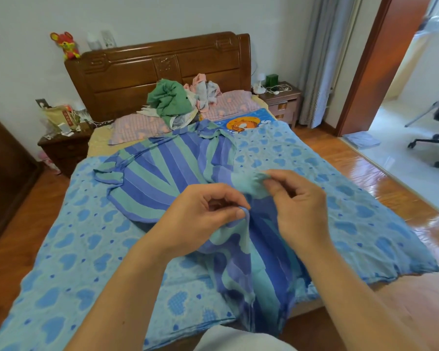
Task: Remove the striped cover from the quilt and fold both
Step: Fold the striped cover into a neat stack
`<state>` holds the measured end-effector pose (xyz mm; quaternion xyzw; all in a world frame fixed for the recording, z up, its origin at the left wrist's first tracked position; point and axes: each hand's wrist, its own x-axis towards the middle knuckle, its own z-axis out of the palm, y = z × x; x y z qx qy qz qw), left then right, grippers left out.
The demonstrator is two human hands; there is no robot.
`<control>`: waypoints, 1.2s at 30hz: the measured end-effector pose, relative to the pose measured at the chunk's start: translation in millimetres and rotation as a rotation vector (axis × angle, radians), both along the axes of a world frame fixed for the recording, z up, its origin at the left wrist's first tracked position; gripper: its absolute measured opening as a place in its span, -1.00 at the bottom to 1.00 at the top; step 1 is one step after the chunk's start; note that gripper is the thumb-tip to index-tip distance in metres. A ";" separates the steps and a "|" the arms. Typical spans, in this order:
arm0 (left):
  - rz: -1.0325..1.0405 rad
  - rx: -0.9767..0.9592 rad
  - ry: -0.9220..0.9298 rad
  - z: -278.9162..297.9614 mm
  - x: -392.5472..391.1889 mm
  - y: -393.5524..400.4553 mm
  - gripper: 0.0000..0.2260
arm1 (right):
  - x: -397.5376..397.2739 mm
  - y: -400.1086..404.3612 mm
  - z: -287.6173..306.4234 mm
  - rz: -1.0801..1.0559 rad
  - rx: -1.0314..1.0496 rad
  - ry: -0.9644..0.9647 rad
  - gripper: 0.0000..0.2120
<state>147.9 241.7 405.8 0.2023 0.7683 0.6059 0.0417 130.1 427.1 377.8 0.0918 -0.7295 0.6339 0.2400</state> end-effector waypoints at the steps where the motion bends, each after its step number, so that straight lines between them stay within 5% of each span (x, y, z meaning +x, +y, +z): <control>1: 0.000 0.014 0.022 1.5 -0.3 1.5 -0.89 | 5.8 -8.1 -2.7 0.064 -0.052 -0.015 -0.69; 17: 0.164 -0.067 0.220 14.8 0.7 -4.7 -0.87 | 25.6 -30.7 -21.1 0.333 -0.287 -0.109 -0.81; 23: 0.152 -0.336 0.322 27.4 -6.5 -9.3 -0.75 | 22.1 -29.3 -15.4 0.300 -0.209 -0.037 -0.79; 27: 0.087 -0.589 0.536 43.0 -23.7 -10.9 -0.94 | 11.1 -25.2 4.7 0.287 -0.105 0.016 -0.63; 33: 0.194 -0.481 0.677 48.5 -41.8 -2.1 -0.95 | -20.4 -26.9 32.5 0.359 -0.095 0.072 -0.71; 36: 0.349 -0.355 0.670 63.5 -58.7 0.7 -0.91 | -33.1 -22.3 15.9 0.265 0.080 0.092 -0.62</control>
